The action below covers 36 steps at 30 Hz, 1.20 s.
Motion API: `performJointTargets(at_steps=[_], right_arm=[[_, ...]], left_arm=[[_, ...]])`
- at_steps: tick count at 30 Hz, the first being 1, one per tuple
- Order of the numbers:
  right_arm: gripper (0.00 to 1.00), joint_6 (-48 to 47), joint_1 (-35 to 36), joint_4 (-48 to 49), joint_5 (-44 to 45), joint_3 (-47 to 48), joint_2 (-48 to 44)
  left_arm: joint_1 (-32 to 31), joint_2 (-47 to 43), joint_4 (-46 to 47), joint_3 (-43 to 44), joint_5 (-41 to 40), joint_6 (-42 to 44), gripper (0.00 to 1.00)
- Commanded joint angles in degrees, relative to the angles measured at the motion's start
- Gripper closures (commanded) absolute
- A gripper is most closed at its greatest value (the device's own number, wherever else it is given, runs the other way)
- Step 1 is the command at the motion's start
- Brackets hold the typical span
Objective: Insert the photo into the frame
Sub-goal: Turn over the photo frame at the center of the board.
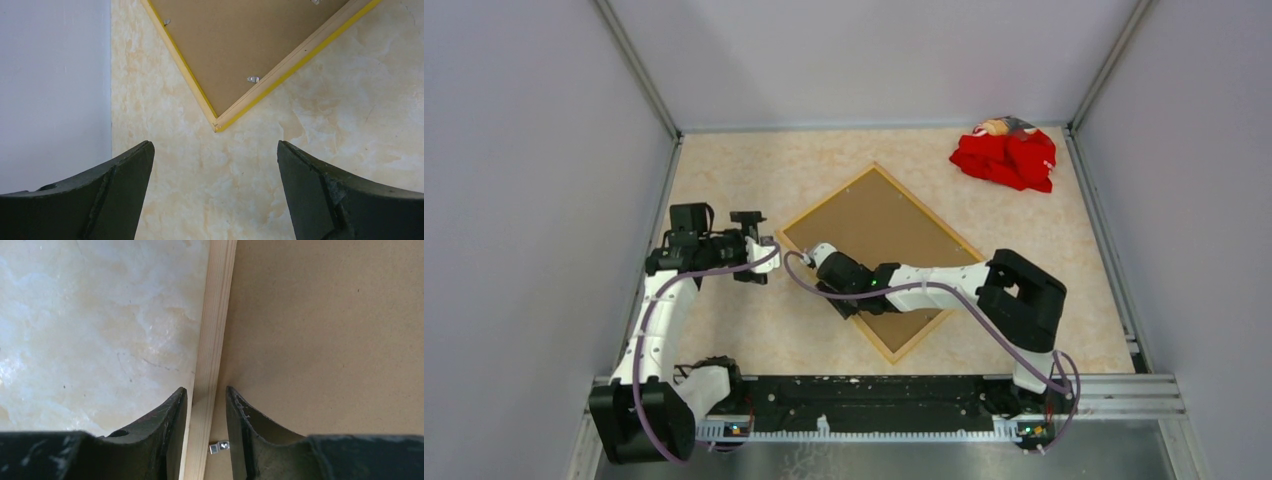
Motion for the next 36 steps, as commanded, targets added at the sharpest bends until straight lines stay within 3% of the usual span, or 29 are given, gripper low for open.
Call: performJointTargets(at_steps=[1,8,15,20,28,32,36], right_arm=[[0.70,0.0,0.4,3.1,2.1,2.5,2.2],[1.00,0.8,0.3,2.1,3.6,2.8,0.7],[1.00,1.7,-3.5,1.9,-4.7,3.1,-8.3],[1.00,2.6,-5.6,0.7,-12.2,3.0,-12.8],[1.00,2.4,-7.5,-2.4,-21.5,3.7,-16.9],[1.00,1.5,-7.8,-5.3,-23.2,5.5,-17.7],[1.00,1.0,-8.2,-7.6,-23.8,7.4,-18.5]], left_arm=[[0.0,-1.0,2.6,-0.9,2.4,2.4,0.01],[0.0,-1.7,3.8,-4.2,2.1,5.8,0.01],[0.0,-4.5,8.7,-13.9,-2.2,17.5,0.01],[-0.4,-9.5,18.9,-21.9,3.9,22.9,0.01],[-7.2,-12.1,35.3,-25.7,6.4,23.2,0.09],[-10.6,-10.4,36.4,-23.6,5.1,23.8,0.11],[-12.5,-7.5,26.5,-20.9,2.2,32.6,0.12]])
